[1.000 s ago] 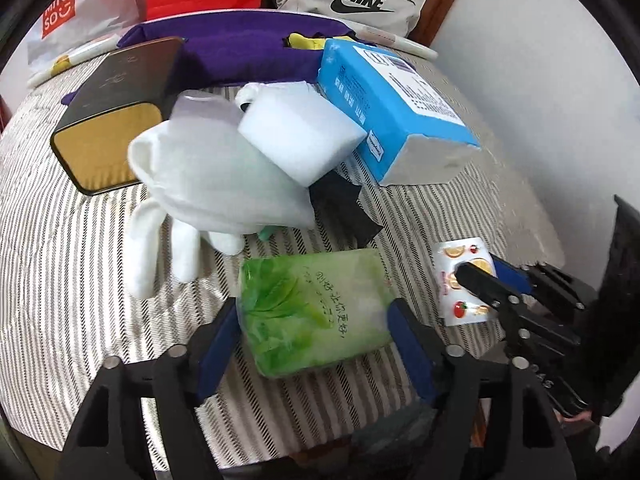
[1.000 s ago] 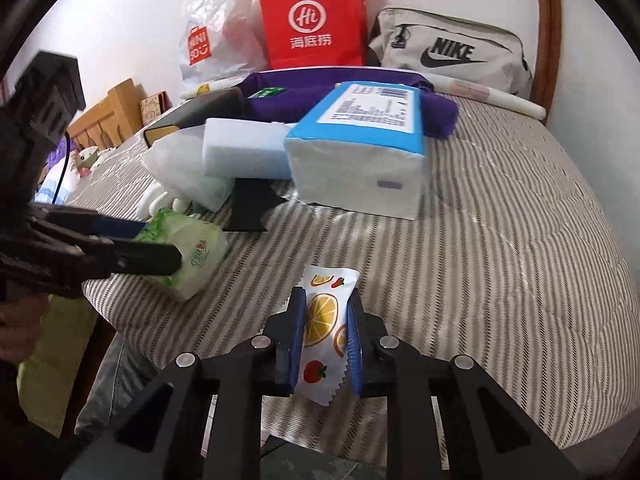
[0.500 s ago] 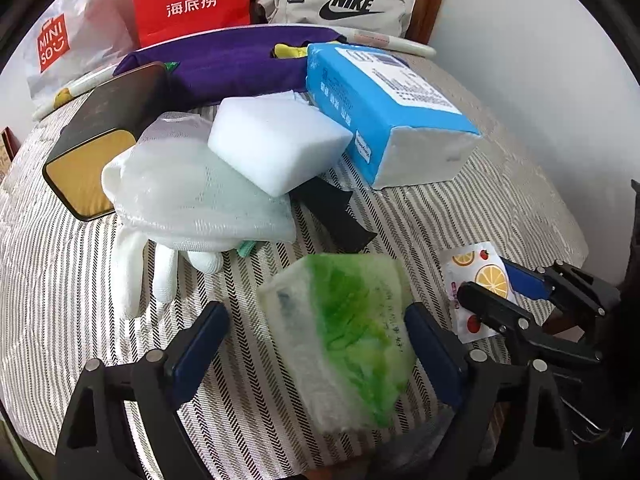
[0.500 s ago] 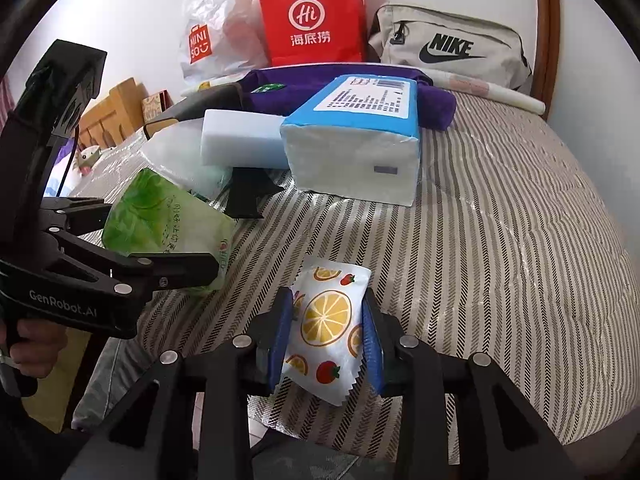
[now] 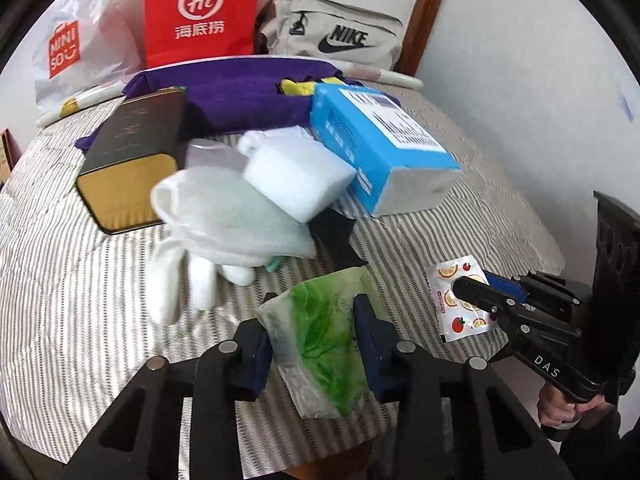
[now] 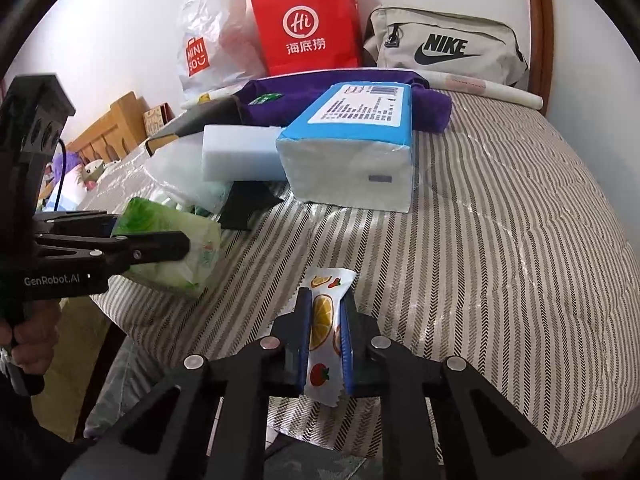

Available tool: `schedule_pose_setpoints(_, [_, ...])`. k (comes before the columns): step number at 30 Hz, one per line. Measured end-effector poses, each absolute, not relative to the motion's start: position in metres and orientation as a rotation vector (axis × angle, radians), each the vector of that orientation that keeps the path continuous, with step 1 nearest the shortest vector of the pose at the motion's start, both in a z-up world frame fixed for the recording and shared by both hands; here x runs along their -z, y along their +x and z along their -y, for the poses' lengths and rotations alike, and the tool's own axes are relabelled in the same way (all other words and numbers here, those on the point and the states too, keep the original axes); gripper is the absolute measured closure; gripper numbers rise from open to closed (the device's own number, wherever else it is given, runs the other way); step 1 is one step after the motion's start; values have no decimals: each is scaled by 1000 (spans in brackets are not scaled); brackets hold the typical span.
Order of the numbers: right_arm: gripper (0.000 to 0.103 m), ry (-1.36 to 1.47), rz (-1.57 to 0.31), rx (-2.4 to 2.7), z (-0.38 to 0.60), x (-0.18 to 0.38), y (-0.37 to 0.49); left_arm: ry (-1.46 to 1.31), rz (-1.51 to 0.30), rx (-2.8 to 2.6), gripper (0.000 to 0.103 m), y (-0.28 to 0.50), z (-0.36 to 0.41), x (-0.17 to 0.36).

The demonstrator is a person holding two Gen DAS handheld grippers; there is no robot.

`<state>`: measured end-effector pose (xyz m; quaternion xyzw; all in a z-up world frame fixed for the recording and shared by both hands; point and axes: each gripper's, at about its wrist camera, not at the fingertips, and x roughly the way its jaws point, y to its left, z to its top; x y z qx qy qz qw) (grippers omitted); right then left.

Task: Organize soft objects
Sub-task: 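Carry the green tissue pack and orange-print packet toward the purple towel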

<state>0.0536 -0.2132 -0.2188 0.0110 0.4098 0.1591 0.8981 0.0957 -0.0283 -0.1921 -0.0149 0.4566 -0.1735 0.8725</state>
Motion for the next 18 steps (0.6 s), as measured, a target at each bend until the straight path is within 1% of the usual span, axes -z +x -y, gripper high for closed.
schedule_pose_setpoints(4, [93,28,-852,-339,211,215,56,-59,-935,356,74,94,14,186])
schedule_pose_setpoints(5, [93,30,-851,-343,211,213,57,-69,-935,360,78,94,11,185])
schedule_pose_setpoints(9, [96,29,-840,-347,210,205,58,-162,-934,392,79,94,-6,178])
schedule_pose_setpoints(18, [99,11,-829,-345,205,190,69,-186,-902,319,80,96,-41,164])
